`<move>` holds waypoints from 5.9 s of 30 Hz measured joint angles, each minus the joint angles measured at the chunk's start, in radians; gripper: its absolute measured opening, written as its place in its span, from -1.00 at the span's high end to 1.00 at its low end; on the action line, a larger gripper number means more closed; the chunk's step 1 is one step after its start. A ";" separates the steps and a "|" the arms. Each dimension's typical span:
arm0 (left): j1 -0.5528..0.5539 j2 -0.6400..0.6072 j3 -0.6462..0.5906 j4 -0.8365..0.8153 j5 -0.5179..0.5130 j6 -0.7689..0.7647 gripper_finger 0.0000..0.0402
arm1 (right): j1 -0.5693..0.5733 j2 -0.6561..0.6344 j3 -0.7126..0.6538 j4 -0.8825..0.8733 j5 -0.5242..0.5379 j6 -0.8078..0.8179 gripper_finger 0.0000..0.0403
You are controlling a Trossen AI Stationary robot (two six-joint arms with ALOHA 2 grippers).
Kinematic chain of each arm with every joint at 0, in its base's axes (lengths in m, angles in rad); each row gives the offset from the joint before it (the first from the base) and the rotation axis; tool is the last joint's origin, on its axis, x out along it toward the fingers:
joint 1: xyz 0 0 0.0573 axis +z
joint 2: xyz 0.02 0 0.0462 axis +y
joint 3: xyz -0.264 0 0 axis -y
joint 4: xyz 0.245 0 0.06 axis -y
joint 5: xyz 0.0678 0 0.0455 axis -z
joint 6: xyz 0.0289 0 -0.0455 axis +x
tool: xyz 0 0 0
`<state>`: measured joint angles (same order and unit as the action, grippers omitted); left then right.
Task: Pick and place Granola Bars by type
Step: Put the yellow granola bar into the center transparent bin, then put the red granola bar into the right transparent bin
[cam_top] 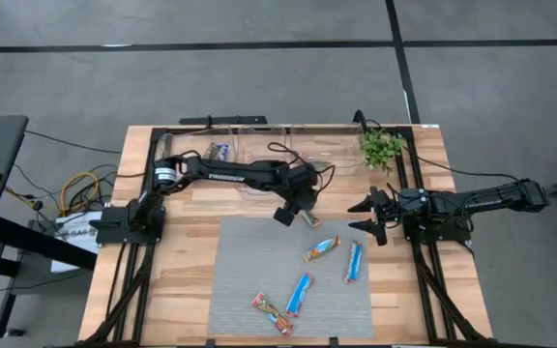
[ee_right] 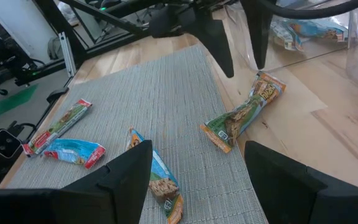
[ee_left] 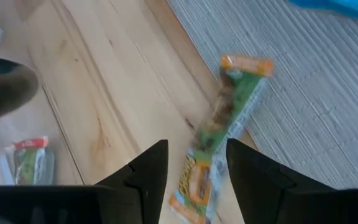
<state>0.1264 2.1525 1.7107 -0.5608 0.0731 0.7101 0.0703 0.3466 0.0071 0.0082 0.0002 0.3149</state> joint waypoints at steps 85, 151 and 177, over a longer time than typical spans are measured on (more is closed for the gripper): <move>0.067 0.015 0.455 -0.129 0.128 -0.623 0.82 | 0.000 0.000 0.000 0.003 0.000 0.000 -0.24; 0.176 -0.032 0.446 -0.491 0.497 -0.519 0.16 | 0.000 0.000 0.000 0.000 0.000 0.000 -0.24; -0.323 -0.084 0.446 -0.620 0.751 -0.276 0.16 | 0.000 0.000 0.000 0.000 0.000 0.000 -0.24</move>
<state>-0.1966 2.0682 2.1567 -1.1806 0.8237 0.4342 0.0704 0.3466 0.0072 0.0084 0.0002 0.3149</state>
